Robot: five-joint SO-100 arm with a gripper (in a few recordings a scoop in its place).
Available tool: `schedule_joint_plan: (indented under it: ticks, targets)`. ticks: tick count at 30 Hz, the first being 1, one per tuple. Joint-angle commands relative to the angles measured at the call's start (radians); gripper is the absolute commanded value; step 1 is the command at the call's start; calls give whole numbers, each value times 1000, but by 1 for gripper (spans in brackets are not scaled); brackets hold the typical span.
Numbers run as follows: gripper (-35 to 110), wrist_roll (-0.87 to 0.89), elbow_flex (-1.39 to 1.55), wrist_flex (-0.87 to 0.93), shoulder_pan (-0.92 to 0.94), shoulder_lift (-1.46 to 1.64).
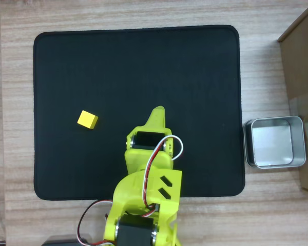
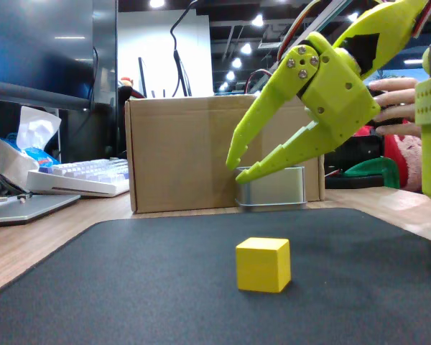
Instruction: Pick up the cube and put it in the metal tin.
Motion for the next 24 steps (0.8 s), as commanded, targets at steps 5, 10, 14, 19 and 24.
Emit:
schedule_joint_plan:
  ticks: [5, 10, 14, 19, 24]
  targets:
    - [1, -98, 12, 9, -67, 23]
    - [9, -201, -14, -15, -137, -58]
    - [9, -210, -190, -28, -137, -285]
    - [11, -216, -393, -26, -147, -520]
    - [20, -454, -520, 14, -187, -718]
